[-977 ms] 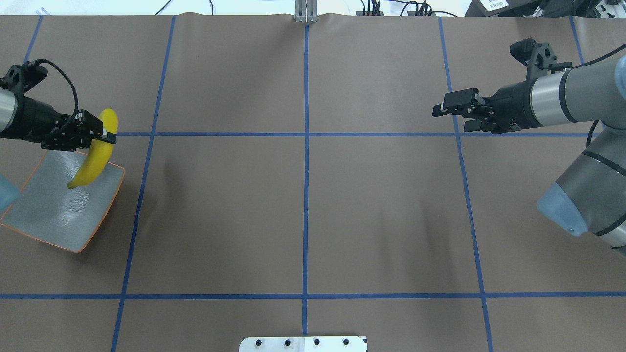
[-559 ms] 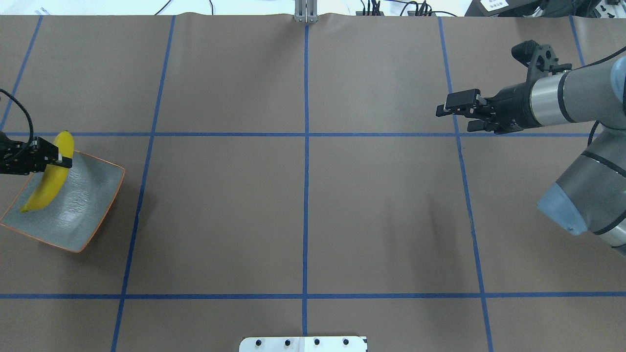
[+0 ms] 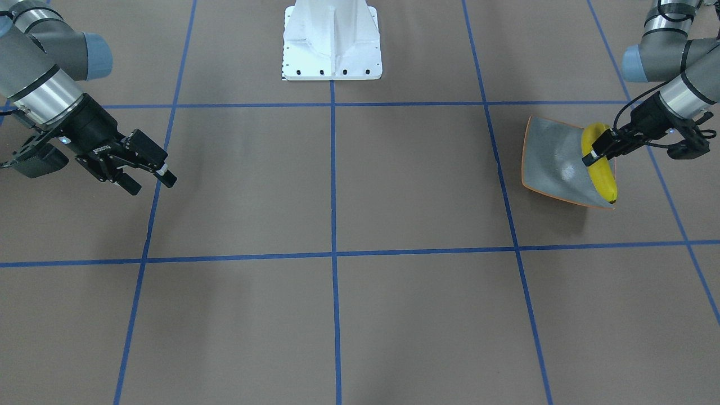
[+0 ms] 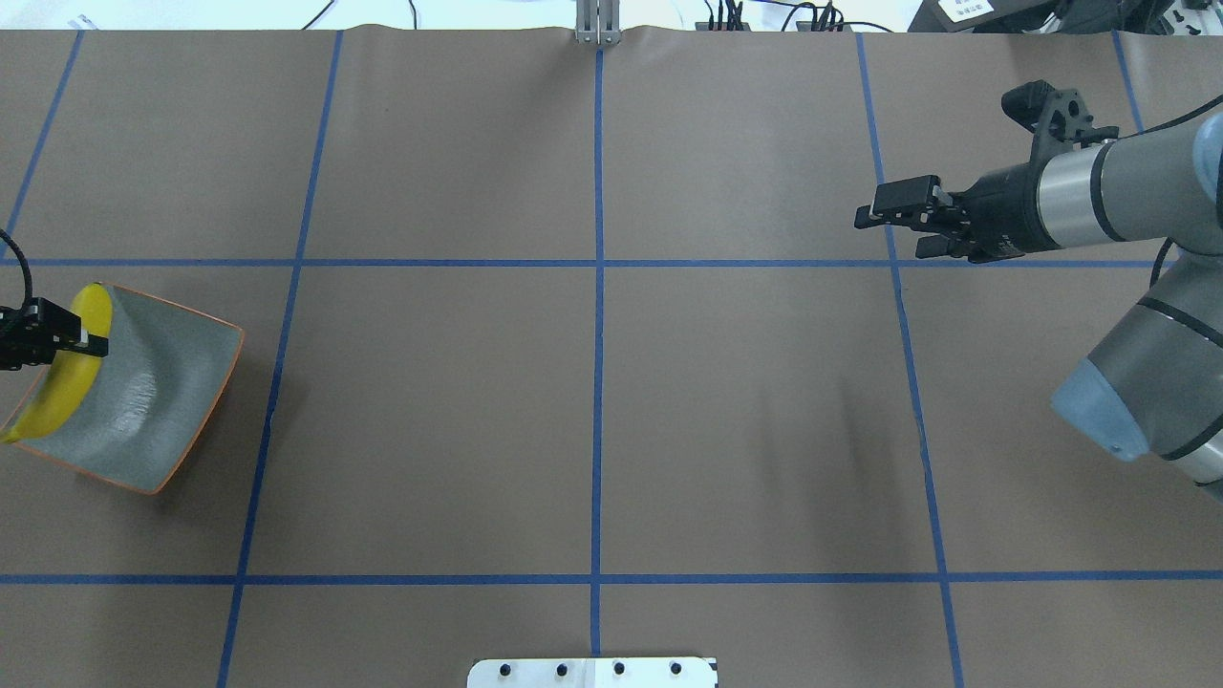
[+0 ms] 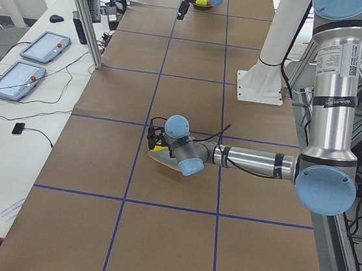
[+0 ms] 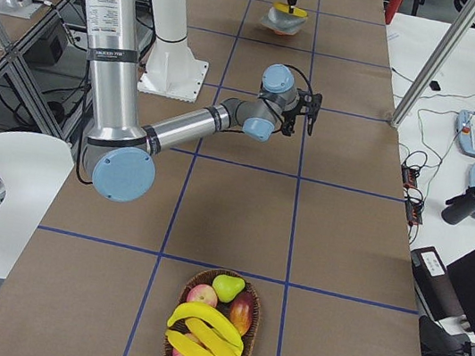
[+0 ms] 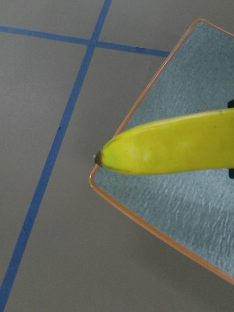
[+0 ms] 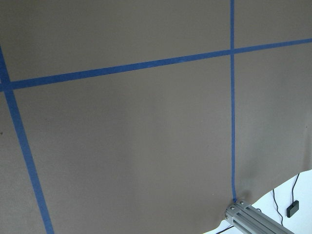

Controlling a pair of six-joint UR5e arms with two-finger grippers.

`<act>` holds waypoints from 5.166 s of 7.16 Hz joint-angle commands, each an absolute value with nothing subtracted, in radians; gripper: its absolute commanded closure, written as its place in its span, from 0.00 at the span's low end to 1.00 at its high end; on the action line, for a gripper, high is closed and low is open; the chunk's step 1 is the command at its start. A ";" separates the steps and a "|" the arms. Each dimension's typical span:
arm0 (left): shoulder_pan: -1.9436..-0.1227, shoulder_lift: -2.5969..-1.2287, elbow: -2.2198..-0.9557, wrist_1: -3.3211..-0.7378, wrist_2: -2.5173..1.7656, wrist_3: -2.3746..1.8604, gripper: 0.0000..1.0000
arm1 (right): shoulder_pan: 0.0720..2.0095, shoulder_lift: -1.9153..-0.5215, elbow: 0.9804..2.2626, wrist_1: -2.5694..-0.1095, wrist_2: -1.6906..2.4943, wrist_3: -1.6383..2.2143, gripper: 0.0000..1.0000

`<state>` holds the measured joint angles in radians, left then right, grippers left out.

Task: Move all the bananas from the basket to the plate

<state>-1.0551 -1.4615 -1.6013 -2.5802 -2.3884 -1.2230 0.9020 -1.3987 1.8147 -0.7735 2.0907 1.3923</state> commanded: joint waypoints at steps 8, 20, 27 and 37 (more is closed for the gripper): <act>-1.045 -1.502 -1.597 -2.580 -2.401 -1.223 0.40 | 0.939 -1.497 1.769 -0.637 2.105 1.334 0.00; -1.051 -1.629 -1.601 -2.576 -2.388 -1.226 0.13 | 1.794 -1.767 1.473 -1.261 2.184 -0.043 0.00; -1.054 -1.620 -1.631 -2.577 -2.388 -1.230 0.12 | 1.862 -1.776 1.293 -1.252 2.293 0.020 0.00; -1.055 -1.612 -1.646 -2.577 -2.388 -1.232 0.12 | 1.815 -1.756 1.275 -1.252 2.326 0.092 0.02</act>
